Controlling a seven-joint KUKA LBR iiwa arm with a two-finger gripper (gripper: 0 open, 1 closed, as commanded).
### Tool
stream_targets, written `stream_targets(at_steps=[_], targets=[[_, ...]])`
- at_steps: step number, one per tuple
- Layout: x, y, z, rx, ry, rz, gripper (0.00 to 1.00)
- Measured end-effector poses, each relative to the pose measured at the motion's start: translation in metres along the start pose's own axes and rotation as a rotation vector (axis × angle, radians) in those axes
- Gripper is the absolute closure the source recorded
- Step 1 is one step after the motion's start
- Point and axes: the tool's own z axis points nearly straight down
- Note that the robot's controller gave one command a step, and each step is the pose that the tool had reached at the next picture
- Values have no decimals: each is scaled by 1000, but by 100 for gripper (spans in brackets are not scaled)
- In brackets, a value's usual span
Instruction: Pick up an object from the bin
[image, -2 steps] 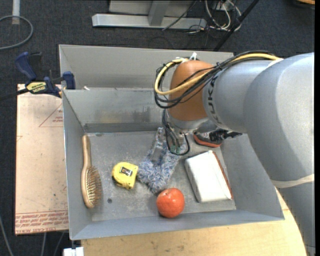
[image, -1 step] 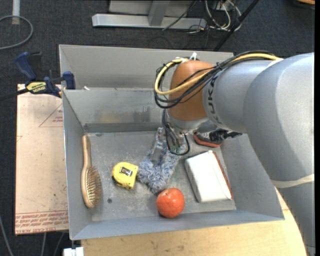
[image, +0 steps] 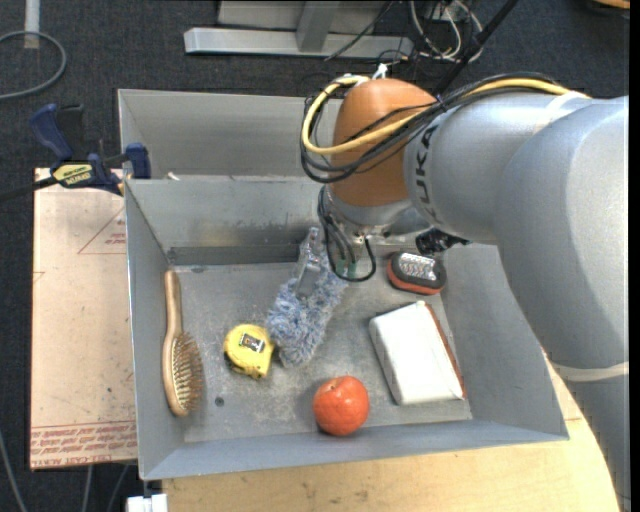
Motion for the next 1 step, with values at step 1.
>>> stream_targets(at_steps=[1], targets=[[5, 9, -31, -6, -12, 0, 100]])
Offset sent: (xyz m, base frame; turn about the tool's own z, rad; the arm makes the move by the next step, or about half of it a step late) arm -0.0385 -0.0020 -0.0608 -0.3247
